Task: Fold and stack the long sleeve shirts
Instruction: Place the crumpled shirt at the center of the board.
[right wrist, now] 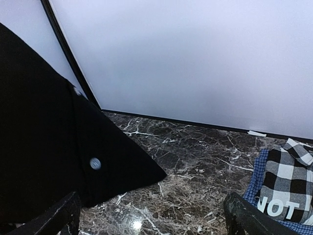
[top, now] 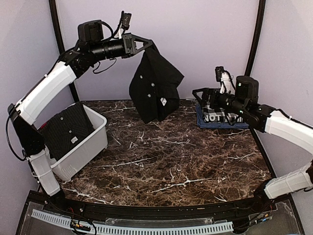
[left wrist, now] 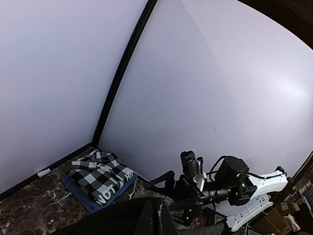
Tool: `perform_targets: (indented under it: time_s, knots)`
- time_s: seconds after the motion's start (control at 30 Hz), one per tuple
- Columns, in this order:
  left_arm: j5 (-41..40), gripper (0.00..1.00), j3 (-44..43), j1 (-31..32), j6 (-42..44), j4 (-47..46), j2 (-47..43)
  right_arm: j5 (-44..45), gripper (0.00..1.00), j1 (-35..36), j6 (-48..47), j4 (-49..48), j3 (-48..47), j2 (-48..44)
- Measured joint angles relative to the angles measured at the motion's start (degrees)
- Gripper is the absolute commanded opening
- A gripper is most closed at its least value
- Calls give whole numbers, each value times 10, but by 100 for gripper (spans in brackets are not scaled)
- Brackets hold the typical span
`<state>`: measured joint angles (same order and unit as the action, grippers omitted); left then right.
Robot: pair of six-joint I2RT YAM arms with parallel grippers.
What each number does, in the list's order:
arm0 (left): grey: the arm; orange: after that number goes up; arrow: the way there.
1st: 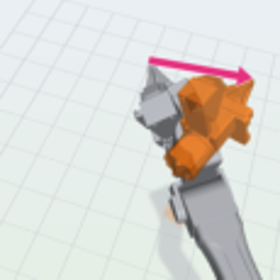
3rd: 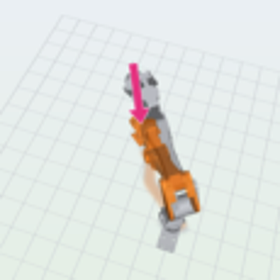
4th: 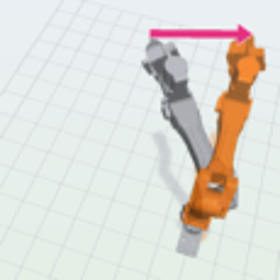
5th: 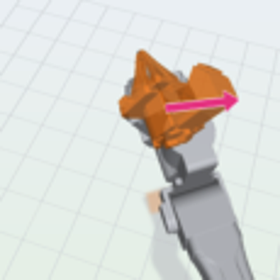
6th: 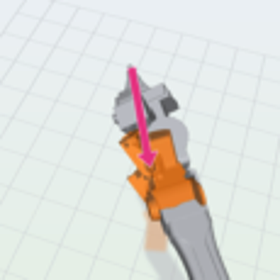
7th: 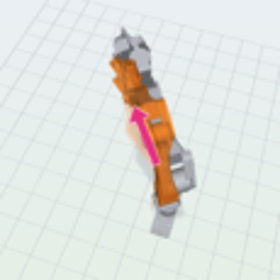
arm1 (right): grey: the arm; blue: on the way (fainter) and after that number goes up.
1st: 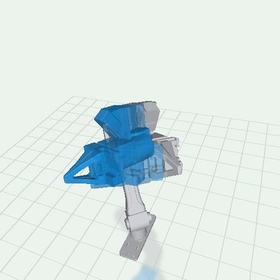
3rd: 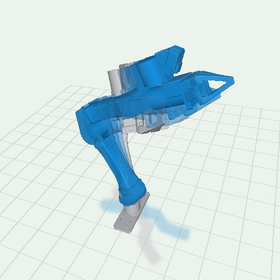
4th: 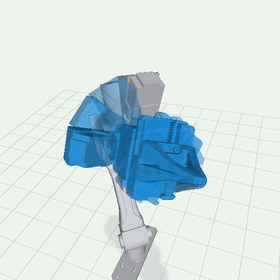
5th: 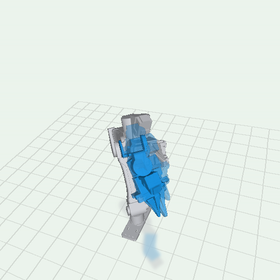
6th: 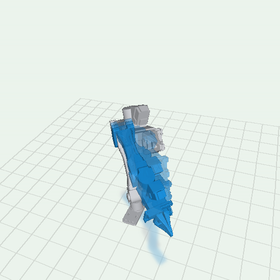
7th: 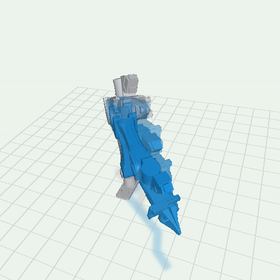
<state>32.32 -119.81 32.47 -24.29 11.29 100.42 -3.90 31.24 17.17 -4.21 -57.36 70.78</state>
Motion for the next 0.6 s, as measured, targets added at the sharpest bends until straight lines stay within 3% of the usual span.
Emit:
perform_targets:
  time_s: [0.27, 0.6]
  knots:
    - [61, 0, 30, 26, -92, -95, 40, -91, 99, 0, -13, -37, 37, -39]
    - [143, 0, 165, -1, -250, -262, 48, -105, 99, 0, -31, -23, 44, -29]
